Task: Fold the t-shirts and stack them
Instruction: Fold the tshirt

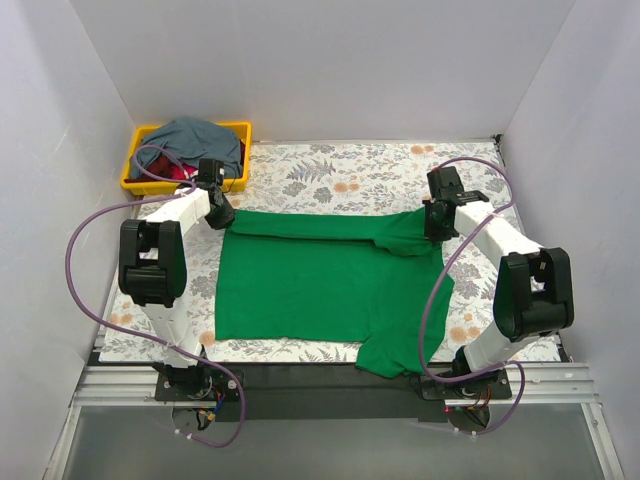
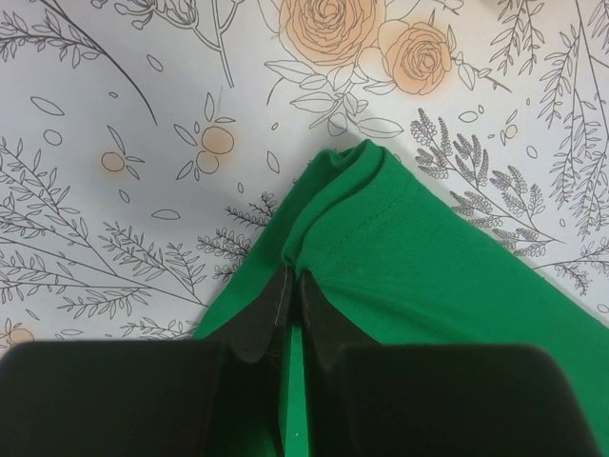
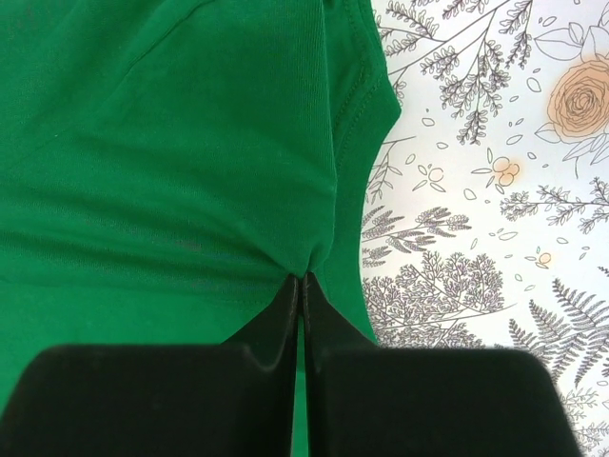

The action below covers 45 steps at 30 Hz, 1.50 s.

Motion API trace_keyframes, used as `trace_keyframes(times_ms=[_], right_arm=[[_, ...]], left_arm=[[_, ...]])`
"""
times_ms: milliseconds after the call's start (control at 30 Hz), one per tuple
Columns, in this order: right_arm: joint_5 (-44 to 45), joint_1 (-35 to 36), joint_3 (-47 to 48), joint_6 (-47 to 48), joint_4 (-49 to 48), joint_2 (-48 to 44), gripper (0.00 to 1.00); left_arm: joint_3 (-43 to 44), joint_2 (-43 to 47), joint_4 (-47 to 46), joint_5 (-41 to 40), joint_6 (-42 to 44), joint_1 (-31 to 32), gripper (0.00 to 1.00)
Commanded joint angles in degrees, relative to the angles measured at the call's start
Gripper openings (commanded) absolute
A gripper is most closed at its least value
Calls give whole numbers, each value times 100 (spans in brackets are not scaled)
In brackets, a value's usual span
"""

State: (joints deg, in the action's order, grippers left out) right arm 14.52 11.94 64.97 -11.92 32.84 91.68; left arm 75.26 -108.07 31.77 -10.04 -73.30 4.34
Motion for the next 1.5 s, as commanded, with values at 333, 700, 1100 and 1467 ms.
trace_keyframes(times_ms=[333, 700, 1100, 1467], right_arm=[[-432, -43, -362, -267, 223, -247, 1], [-1135, -349, -582, -126, -137, -387, 40], [-3359, -1949, -407, -389, -1990, -195, 62], [-4256, -2091, 323, -811, -2695, 1132, 58]], left_arm=[[-521, 357, 93, -182, -105, -56, 0], [-636, 400, 57, -278, -168, -56, 7], [-302, 1121, -143, -341, 60, -56, 50], [-47, 217, -637, 240, 211, -56, 30]])
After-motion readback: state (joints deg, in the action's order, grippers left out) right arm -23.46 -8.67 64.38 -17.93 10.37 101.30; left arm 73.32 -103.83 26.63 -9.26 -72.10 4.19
